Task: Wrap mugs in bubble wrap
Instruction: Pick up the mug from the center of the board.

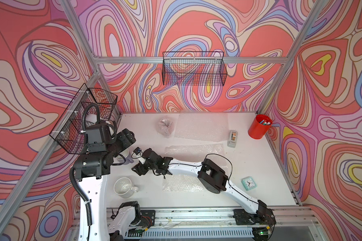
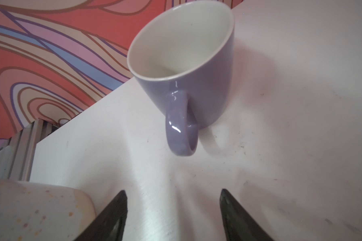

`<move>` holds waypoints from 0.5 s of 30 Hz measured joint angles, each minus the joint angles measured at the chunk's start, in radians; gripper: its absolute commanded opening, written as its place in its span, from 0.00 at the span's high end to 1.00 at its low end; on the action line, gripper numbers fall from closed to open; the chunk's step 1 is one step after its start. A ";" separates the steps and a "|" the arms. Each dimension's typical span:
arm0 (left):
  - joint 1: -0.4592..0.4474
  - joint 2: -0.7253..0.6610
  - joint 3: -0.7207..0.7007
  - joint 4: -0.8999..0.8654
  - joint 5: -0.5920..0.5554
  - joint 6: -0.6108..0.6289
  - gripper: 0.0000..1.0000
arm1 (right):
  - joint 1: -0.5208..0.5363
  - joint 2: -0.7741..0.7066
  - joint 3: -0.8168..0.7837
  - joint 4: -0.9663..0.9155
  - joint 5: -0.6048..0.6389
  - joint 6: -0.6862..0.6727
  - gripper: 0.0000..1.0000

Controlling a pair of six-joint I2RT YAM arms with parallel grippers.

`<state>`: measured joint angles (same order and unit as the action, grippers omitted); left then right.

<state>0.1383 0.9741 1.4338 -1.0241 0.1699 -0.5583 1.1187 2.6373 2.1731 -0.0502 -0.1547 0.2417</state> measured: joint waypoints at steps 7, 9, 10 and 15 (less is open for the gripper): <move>0.000 0.002 -0.002 -0.009 0.025 0.002 0.17 | 0.000 0.167 0.256 -0.031 0.040 -0.043 0.32; 0.000 0.004 -0.002 -0.009 0.032 0.002 0.18 | -0.001 0.195 0.295 -0.022 0.050 -0.054 0.35; 0.000 0.004 -0.003 -0.010 0.035 0.003 0.18 | -0.001 0.204 0.307 -0.013 0.054 -0.061 0.35; 0.000 0.004 -0.006 -0.010 0.045 0.005 0.18 | -0.007 0.257 0.383 0.022 0.061 -0.085 0.48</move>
<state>0.1383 0.9783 1.4277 -1.0340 0.2150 -0.5529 1.1118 2.8941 2.5565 -0.0284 -0.0940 0.1570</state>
